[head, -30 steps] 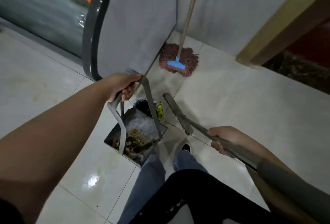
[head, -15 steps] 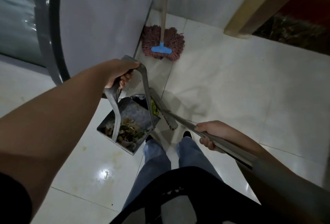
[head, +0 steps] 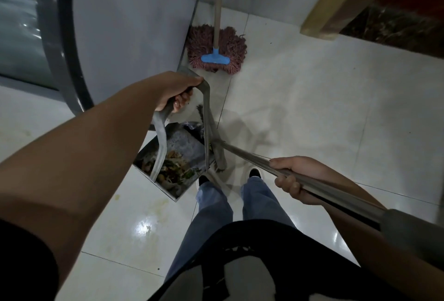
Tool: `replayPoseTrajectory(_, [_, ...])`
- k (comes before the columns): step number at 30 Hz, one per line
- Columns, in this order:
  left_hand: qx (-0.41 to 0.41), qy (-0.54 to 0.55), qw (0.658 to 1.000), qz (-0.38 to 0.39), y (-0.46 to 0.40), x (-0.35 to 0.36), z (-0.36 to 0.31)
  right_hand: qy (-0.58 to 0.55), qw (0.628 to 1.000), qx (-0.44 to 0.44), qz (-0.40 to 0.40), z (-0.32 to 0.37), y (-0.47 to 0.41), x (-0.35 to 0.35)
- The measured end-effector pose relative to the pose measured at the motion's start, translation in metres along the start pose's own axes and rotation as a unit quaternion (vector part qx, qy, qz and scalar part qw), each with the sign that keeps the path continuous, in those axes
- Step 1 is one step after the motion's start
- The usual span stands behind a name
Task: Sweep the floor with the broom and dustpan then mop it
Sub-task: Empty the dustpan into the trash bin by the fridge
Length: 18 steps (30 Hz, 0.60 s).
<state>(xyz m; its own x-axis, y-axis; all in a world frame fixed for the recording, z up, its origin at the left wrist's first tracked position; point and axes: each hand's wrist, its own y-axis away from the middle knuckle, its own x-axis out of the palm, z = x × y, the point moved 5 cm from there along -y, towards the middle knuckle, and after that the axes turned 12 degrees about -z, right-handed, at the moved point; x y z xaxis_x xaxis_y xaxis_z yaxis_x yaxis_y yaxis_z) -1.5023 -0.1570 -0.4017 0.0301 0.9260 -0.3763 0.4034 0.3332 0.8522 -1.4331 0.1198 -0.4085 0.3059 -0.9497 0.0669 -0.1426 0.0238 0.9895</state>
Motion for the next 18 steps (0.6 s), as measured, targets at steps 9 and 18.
replayPoseTrajectory(9, [-0.015, -0.009, 1.000, 0.016, 0.001, 0.013, -0.008, 0.024, 1.000, -0.008, 0.000, 0.000, 0.000, 0.000])
replayPoseTrajectory(18, [-0.035, -0.021, 0.999, 0.006, -0.017, 0.014, -0.023, 0.048, 0.999, 0.019, -0.009, -0.010, -0.005, -0.002])
